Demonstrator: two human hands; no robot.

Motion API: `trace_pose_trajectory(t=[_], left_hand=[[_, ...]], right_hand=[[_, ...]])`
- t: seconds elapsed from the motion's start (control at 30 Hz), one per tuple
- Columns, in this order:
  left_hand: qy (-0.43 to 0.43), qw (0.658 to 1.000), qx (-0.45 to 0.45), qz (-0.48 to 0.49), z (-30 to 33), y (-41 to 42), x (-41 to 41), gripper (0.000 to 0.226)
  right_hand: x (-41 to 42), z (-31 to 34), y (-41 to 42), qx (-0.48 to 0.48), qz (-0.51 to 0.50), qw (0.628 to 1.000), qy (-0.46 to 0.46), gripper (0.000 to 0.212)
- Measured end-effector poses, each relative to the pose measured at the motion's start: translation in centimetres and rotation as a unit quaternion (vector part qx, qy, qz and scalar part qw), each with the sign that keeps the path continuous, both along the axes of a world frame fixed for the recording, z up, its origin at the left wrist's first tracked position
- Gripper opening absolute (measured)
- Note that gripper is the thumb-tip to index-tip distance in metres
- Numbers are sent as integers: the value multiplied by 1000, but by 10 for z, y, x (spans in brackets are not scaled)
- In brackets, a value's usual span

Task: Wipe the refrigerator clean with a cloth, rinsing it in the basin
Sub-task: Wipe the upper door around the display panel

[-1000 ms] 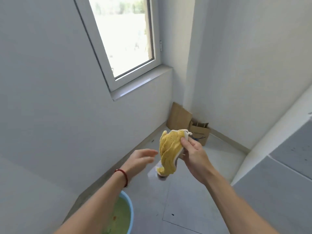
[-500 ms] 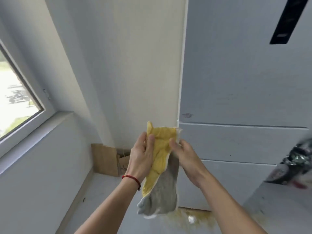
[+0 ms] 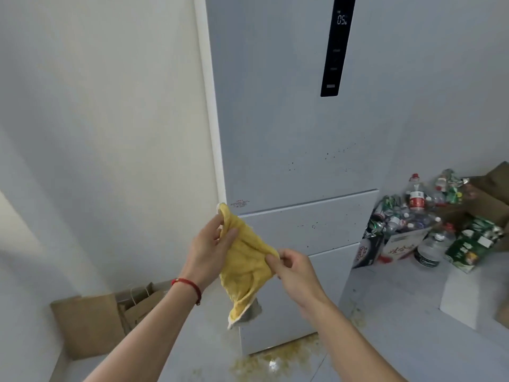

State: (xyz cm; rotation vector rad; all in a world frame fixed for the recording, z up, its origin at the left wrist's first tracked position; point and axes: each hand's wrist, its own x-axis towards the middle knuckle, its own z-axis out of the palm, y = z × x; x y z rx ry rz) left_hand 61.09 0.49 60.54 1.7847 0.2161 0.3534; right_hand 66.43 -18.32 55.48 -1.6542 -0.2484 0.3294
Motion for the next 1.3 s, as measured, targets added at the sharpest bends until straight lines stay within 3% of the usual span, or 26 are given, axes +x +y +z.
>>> trace_pose_trajectory(t=[0.1,0.2,0.3,0.37,0.5,0.57,0.63,0.7,0.73,0.77,0.83,0.87,0.9,0.97,1.03,1.1,1.17,1.23,1.3], left_hand=[[2,998,-61,-7,10,3,-1,7],[3,983,-169,-69,24,-5,5,15],[35,969,-215,-119,33,-13,16,21],[50,967,-213,-128,34,-14,19,24],[80,962,-237,-111,32,-20,28,30],[76,979,-173,-81,29,-18,30,30],[19,999,23,14,19,-19,37,28],[-41,972,201,113,7,-24,47,31],[-46,964,219,147,4,-30,50,32],[-23,969,184,165,1,-36,53,33],[90,983,-90,132,-3,-49,56,42],[180,955,-228,55,-9,-56,53,52],[244,920,-305,-23,-13,-64,46,57],[296,894,-324,-88,-31,-80,35,41],[260,911,-317,-47,-47,-89,35,28],[202,941,-272,-4,-54,-94,42,26],[163,982,-98,17,-56,-102,52,17],[137,980,138,31,-61,-114,56,12],[118,969,206,61,-63,-124,61,16]], right_hand=[[-1,7,-8,91,25,995,31,22],[-5,7,-8,94,62,990,90,51],[-10,1,-10,153,180,954,186,56],[-10,0,-7,199,189,932,236,57],[0,-1,-18,175,125,963,163,56],[6,0,-23,166,91,977,99,46],[13,4,-31,162,60,985,19,35],[19,8,-30,139,44,989,-32,30],[22,8,-29,127,35,991,-32,29],[24,7,-27,114,23,993,-23,30],[32,2,-29,111,4,994,14,34],[37,-2,-33,118,-5,992,41,37],[42,-4,-37,121,-9,990,66,38],[53,-9,-54,113,11,985,128,33],[59,-15,-74,128,58,973,181,31],[61,-22,-89,126,100,972,173,25],[64,-33,-98,10,85,993,75,18],[68,-42,-97,-151,44,986,-48,12],[72,-43,-95,-170,-1,982,-79,14]])
